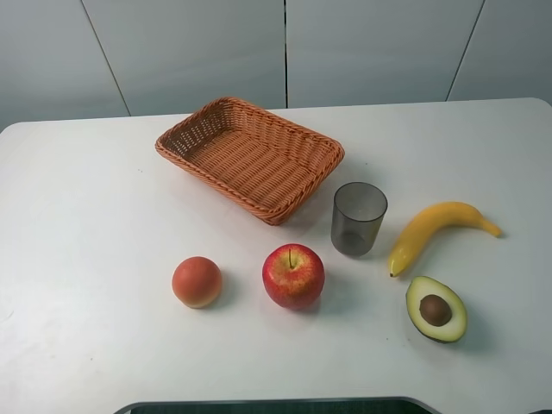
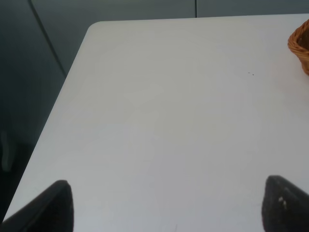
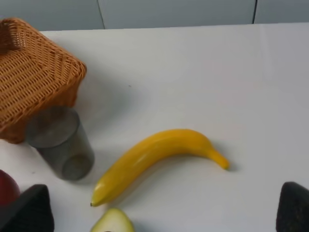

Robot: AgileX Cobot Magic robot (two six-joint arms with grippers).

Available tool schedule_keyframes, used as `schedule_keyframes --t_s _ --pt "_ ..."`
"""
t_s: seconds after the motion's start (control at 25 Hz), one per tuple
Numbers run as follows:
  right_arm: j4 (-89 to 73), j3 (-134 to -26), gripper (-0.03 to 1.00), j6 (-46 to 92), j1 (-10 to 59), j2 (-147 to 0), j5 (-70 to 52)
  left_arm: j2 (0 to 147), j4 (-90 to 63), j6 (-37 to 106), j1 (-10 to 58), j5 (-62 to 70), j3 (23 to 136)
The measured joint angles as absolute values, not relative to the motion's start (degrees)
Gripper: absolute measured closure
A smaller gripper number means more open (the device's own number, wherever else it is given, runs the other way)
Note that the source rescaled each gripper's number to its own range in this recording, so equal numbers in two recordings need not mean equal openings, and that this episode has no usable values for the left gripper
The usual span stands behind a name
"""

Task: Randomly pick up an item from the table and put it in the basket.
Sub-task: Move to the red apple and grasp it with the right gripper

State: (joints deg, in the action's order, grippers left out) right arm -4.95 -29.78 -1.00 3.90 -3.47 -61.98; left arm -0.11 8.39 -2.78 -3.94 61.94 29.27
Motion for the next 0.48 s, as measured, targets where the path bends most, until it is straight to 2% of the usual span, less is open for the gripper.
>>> schedule_keyframes --t_s 0.12,0.28,0.36,0.48 --pt "-5.4 -34.1 -0.03 0.4 3.9 -11.4 -62.0 -0.1 8.4 -2.8 -3.9 61.9 29.3" --pt "-7.9 -42.6 -0.03 9.9 4.6 -25.6 -65.0 -0.1 8.4 -2.8 -3.9 61.9 29.3" --pt "-9.9 -46.2 -0.03 13.5 7.1 -31.9 -65.8 -0.1 8.4 -2.8 -3.9 61.9 29.3" --pt "-10.4 -49.2 -0.03 16.0 14.5 -40.8 -65.9 -0.1 8.4 -2.8 -3.9 61.9 29.3"
